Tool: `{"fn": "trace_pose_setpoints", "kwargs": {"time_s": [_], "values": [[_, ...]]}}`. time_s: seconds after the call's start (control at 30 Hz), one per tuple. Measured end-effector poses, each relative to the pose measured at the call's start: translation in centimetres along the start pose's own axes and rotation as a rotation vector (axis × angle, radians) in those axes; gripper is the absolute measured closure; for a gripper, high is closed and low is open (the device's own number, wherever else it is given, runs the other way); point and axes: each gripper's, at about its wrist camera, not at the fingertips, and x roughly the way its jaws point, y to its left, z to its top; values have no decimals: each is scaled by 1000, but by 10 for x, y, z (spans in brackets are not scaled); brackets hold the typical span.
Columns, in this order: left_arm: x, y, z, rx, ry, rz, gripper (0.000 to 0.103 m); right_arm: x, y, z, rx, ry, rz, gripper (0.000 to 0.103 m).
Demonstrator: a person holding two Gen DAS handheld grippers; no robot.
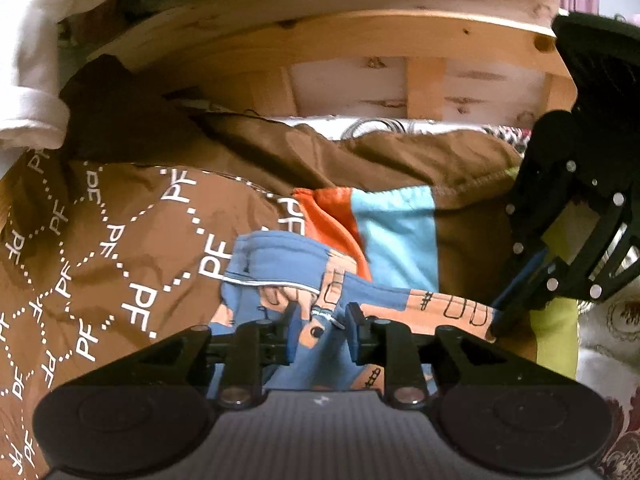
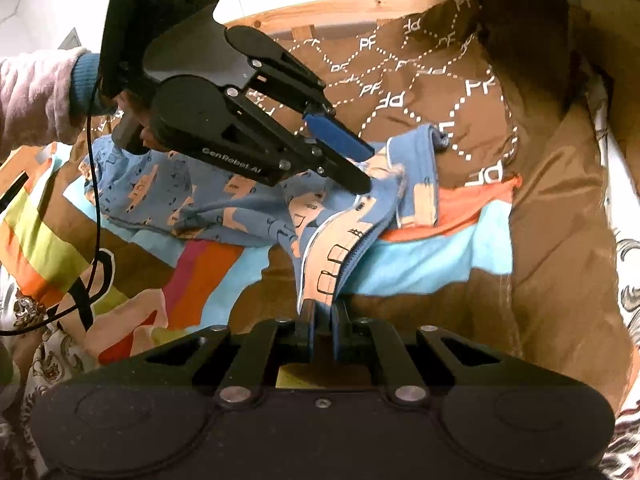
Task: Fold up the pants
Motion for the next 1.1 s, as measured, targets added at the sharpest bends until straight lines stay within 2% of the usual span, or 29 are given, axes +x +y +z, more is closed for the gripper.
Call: {"fn": "trace_pose_setpoints", "kwargs": {"time_s": [0.37,0.4,0.43,0.6,0.8,0.9,1.0,1.07,1.1], "values": [[16,-8,-2,14,90,-13,78,3,2,-6,21,20,5,96],[16,-8,-2,19,94,-6,84,3,2,-6,21,21,5,96],[16,-10,-2,27,99,10,94,3,2,-6,22,21,5,95],[5,-14,-1,24,95,35,100,2,1,-6,24,19,7,95],[-7,-20,-2,32,85,30,100,0,3,-5,18,19,7,95],[-8,-20,-4,40,59,26,100,0,3,-5,18,21,7,95],[-6,-21,-4,57,44,18,95,0,4,-5,15,23,4,95],[-9,-20,-2,52,20,1,86,-1,4,-5,17,24,5,95],[-10,-20,-1,60,8,-7,76,-1,4,-6,17,22,5,95]]}}
